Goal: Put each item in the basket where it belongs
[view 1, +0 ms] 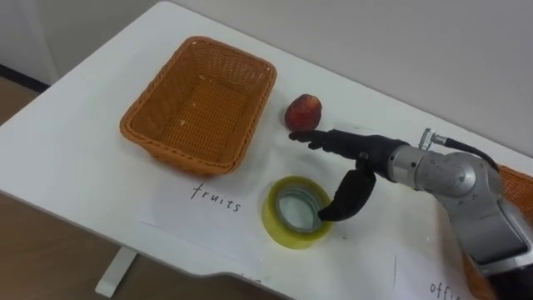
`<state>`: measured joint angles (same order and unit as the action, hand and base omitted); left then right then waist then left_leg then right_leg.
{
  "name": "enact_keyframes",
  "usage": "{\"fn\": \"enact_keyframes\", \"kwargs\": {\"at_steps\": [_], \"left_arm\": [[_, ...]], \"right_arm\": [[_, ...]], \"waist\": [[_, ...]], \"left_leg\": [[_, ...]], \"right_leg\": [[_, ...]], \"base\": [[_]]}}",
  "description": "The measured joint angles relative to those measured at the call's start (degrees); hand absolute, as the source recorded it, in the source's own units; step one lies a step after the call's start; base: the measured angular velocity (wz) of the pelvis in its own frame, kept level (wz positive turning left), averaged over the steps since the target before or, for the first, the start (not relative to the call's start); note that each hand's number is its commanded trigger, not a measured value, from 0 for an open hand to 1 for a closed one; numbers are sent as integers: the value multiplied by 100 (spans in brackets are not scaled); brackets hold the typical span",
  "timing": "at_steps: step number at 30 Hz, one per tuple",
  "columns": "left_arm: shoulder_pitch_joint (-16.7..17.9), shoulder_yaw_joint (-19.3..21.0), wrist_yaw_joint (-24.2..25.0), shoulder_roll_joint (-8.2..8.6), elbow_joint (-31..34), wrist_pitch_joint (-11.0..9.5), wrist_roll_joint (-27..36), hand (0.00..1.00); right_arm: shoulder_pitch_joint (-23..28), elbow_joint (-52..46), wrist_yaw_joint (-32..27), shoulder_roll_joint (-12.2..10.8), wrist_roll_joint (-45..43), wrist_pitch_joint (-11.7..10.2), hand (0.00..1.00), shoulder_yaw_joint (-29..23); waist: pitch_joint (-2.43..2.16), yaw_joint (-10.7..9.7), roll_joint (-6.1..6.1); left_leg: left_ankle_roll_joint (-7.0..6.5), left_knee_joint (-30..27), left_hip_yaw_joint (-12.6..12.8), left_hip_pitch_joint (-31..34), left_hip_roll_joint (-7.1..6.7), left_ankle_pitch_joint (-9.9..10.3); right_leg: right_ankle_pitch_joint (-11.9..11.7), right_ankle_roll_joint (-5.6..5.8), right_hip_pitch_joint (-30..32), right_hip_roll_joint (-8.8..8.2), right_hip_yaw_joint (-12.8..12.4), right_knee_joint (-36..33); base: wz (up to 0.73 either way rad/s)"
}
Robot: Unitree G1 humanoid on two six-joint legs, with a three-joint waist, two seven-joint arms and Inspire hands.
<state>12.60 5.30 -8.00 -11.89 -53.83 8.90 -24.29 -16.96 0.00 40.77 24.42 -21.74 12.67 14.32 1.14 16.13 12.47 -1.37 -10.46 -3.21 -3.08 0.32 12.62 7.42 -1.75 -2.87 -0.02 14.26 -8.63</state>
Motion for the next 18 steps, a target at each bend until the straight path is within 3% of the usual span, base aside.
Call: {"fn": "enact_keyframes", "kwargs": {"at_steps": [7,15,18], "left_arm": [[18,0,-1,-3,122,75,-2,0],[18,0,-1,-22,106,75,-6,0],[25,1,1,-27,98,75,-6,0]], "right_arm": [[0,3,-7,-37,20,109,0,4],[3,162,-197,-472,16,115,0,27],[4,206,-269,-495,4,115,0,33]], "waist": [[-2,15,0],[-3,40,2],[-4,102,2]], "left_leg": [[0,-4,7,-2,0,-1],[1,-17,3,3,-9,-1],[0,-17,2,11,-10,0]], "right_leg": [[0,0,-1,-5,0,-1],[0,0,-4,0,19,-2],[0,0,1,-3,17,-1]], "base": [[0],[0],[0]]}}
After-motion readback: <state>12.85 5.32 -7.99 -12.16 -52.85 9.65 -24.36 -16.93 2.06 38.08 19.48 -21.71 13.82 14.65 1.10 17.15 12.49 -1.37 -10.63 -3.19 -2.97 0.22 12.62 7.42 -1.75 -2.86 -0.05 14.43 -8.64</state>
